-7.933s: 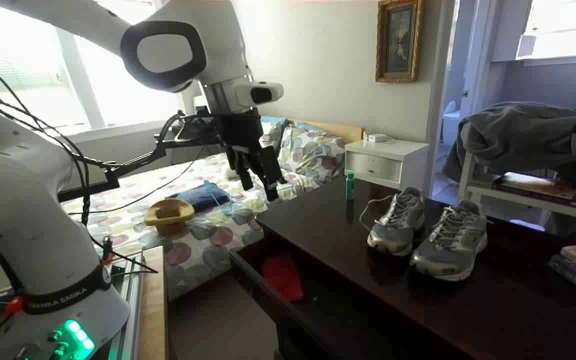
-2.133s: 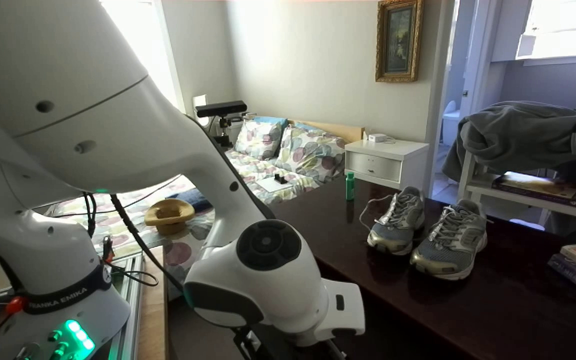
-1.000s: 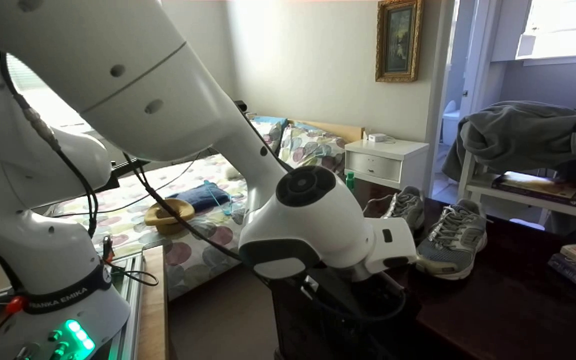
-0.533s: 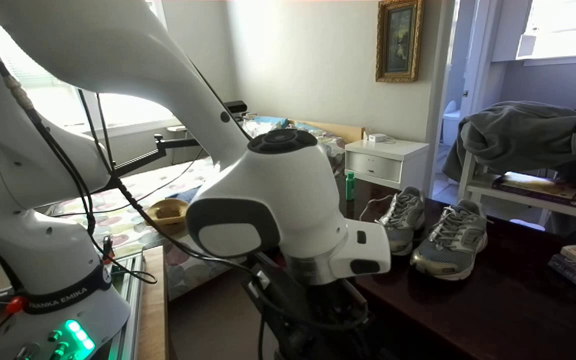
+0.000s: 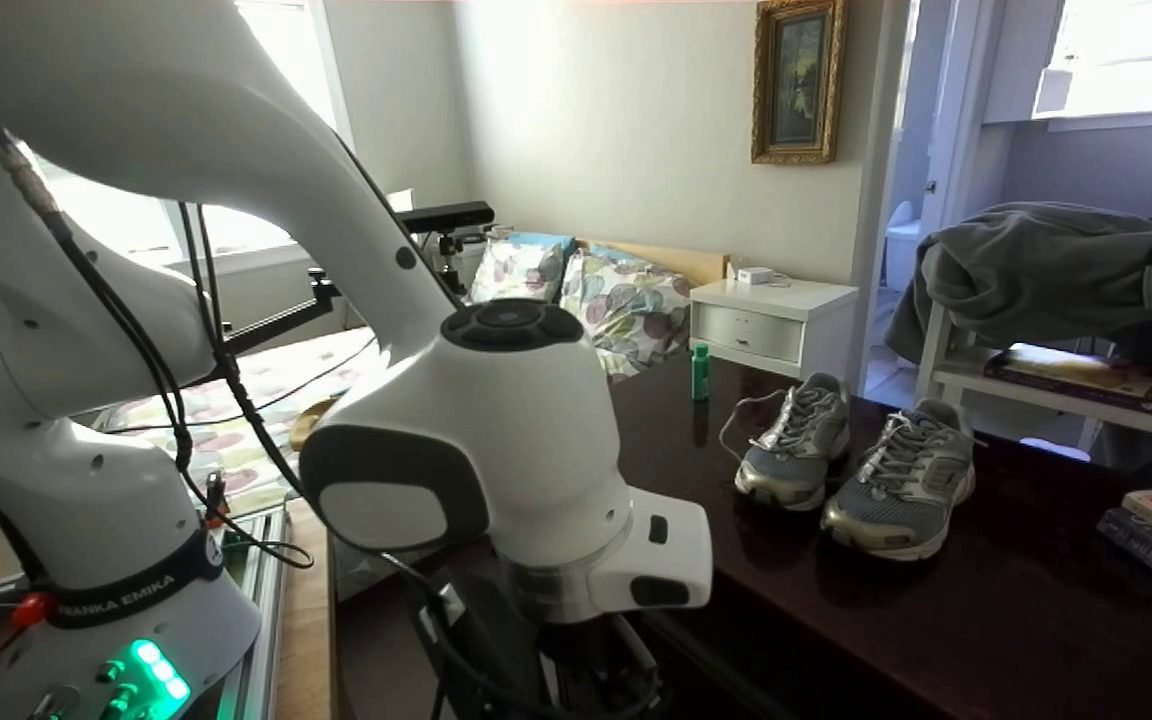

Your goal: Close the open topmost drawer.

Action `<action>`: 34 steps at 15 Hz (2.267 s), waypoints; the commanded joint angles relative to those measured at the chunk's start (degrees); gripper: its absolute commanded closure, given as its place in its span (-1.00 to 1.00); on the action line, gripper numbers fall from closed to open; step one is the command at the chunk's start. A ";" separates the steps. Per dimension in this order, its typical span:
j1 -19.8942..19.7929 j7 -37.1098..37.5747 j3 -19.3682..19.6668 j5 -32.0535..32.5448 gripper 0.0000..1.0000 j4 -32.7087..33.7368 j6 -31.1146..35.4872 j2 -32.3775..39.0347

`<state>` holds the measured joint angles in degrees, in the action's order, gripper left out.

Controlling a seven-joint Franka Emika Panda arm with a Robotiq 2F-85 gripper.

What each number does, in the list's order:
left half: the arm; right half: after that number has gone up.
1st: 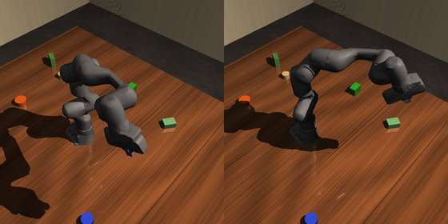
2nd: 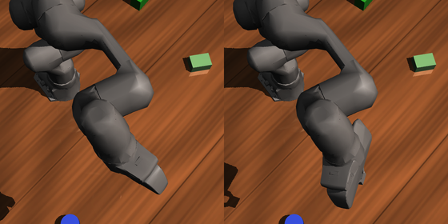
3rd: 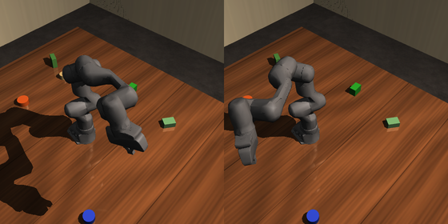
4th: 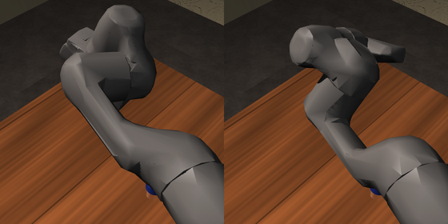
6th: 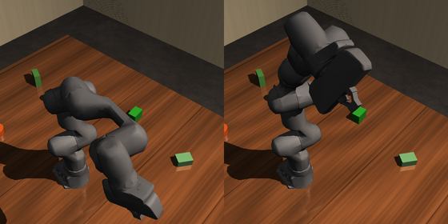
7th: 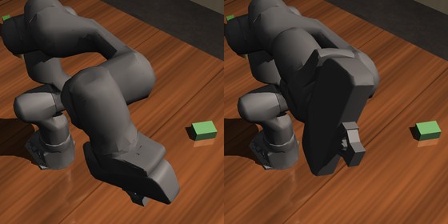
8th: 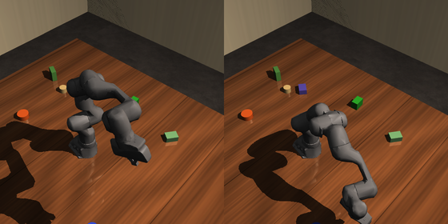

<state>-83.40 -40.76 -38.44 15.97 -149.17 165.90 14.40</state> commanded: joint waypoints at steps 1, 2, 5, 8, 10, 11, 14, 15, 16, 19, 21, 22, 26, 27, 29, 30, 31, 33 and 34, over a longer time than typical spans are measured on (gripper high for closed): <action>2.11 0.33 4.54 5.15 -1.00 -1.19 4.77 2.62; 2.64 0.03 5.64 6.03 -1.00 -0.93 6.11 4.15; 5.69 -0.08 10.24 8.67 -1.00 -0.02 10.07 8.52; 8.82 -0.60 13.70 8.94 -1.00 2.62 13.91 14.52; 8.07 -0.14 12.77 7.51 -1.00 0.63 12.76 11.50; 8.66 -0.14 13.21 7.51 -1.00 1.44 13.52 13.18; 9.14 -0.14 13.54 7.51 -1.00 3.07 13.94 15.63; 9.17 -0.14 13.57 7.51 -1.00 3.23 13.94 15.71; 8.08 -0.15 12.17 7.05 -1.00 3.82 14.44 17.33; 10.89 -0.10 13.39 7.64 -1.00 4.45 17.39 18.75; 11.61 -0.19 12.95 7.56 -1.00 4.86 18.69 19.95; 12.08 -0.34 13.01 7.63 -1.00 5.18 19.23 20.51; 12.56 -0.91 12.62 7.81 -1.00 7.66 21.62 24.72; 12.65 -0.93 12.61 7.79 -1.00 8.43 21.99 25.80; 11.48 -1.03 11.38 8.00 -1.00 9.75 23.18 28.33; 11.68 0.76 11.63 9.78 -1.00 10.53 23.78 29.26; 11.51 0.95 11.22 10.18 -1.00 11.15 23.98 29.96; 10.99 1.04 10.30 11.24 -1.00 12.24 24.47 31.61; 11.38 1.09 10.36 11.55 -1.00 12.73 24.70 32.07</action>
<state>-71.12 -40.84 -27.04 24.30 -138.84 189.27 43.27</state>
